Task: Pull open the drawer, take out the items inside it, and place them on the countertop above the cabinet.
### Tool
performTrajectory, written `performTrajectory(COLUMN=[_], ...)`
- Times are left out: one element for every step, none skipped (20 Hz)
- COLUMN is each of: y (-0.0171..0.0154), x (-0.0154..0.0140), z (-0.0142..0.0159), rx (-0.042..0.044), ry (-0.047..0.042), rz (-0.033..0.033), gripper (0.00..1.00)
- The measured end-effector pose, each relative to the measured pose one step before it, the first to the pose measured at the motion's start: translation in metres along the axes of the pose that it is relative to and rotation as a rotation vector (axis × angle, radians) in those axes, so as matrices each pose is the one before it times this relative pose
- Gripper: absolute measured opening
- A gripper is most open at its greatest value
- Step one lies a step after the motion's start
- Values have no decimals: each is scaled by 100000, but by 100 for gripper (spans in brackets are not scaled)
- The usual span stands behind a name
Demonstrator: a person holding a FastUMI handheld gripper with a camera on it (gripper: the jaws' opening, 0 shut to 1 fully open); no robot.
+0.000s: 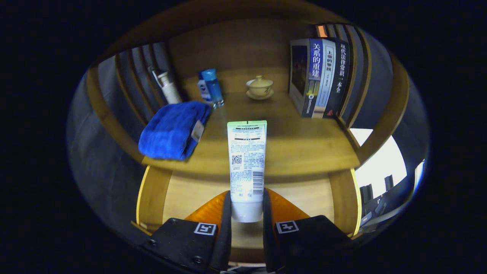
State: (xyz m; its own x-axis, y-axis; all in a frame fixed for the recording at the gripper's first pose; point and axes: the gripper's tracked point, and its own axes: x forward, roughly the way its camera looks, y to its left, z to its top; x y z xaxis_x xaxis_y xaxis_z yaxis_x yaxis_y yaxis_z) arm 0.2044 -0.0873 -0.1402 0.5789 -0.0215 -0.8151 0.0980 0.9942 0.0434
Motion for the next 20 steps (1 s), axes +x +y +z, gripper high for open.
performTrajectory(y=[-20,158,165,277,552,660,394,196,-259,-224,111,129,-335,27,-90,-139,287,0,90,96], x=[1149,1003,1067,1040,681,696,505,569,383,388,89,121,237,12,160,79,-20,-448,254,-299], z=[656,625,815,698,711,530,71,-120,-83,-108,-155,585,-150,194,-34,51,-80,265,-26,92], rx=[2798,2250,1364,1061,1709,2081,1524,399,188,-107,-512,95,-998,-1061,-1437,-1087,-433,-254,-9,-121], ry=[172,491,527,-28,-823,-1365,343,966,367,506,418,-2461,312,-1263,-469,-930,-998,-700,-218,-248], rz=[-467,-311,-88,-122,627,1198,765,62,-1516,-1525,-472,48,-420,170,3,-1,638,-465,387,118], gripper=[43,43,43,43,43,43,43,44,44,45,45,44,46,46,48,52,56,60,64,68])
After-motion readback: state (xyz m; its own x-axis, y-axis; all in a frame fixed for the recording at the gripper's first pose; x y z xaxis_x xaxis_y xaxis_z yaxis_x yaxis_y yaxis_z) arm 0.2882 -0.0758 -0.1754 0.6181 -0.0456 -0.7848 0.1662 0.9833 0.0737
